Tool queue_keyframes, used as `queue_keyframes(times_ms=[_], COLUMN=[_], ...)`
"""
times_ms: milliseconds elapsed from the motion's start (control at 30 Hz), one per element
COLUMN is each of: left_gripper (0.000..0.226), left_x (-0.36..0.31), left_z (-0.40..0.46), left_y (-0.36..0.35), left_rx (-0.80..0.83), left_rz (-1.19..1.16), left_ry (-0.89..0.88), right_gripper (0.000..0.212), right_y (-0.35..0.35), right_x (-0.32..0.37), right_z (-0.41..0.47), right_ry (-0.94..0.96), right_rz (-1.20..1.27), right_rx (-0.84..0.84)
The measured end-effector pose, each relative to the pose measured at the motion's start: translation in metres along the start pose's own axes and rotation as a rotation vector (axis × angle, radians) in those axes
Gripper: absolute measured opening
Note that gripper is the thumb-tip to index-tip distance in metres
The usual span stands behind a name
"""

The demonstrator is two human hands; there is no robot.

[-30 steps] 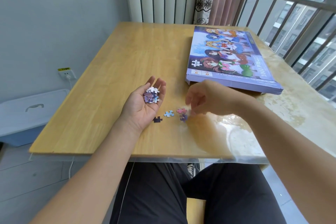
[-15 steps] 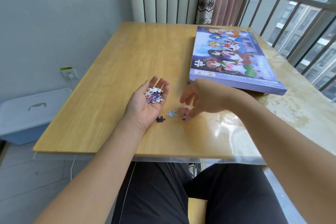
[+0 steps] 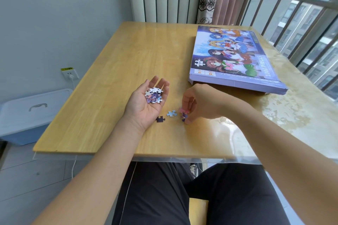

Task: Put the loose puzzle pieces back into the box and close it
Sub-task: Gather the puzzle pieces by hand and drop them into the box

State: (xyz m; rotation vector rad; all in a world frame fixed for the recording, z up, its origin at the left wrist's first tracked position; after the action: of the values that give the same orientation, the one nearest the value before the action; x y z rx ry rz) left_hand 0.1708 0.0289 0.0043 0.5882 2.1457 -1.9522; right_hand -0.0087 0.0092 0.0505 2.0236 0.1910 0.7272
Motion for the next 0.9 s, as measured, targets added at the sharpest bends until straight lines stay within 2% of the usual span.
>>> queue_keyframes(times_ms=[233,400,500,600,767,900], left_gripper=[0.027,0.026,0.026,0.026,0.026,0.026], left_x=[0.0,0.0,0.0,0.0,0.0,0.0], left_z=[-0.001,0.0,0.0,0.0,0.0,-0.001], left_y=[0.0,0.0,0.0,0.0,0.0,0.0], left_rx=[0.007,0.014,0.014,0.018,0.018,0.016], left_rz=[-0.005,-0.007,-0.01,-0.009,-0.001,0.001], left_ry=[0.002,0.006,0.006,0.007,0.006,0.002], right_gripper=[0.03,0.054,0.056,0.046,0.018,0.013], right_y=[-0.003,-0.003,-0.003,-0.005,-0.003,-0.002], right_x=[0.001,0.004,0.008,0.01,0.012,0.013], right_z=[-0.001,0.0,0.001,0.004,0.012,0.013], right_ry=[0.062,0.031,0.026,0.033,0.018,0.018], right_rz=[0.039,0.032,0.003,-0.014,-0.014,-0.019], right_rx=[0.02,0.072,0.056,0.041,0.096,0.107])
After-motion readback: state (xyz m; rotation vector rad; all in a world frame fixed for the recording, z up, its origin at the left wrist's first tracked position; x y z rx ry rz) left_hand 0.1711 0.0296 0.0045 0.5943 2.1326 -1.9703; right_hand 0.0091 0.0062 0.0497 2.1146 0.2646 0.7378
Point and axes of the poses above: each hand's wrist, its own z-axis towards the middle knuckle, its own y-axis out of the back of the hand, x = y × z, the point moved 1 cm from there along z, towards the middle knuckle, and after that the axes turned 12 degrees about x, right-handed, at the moved point
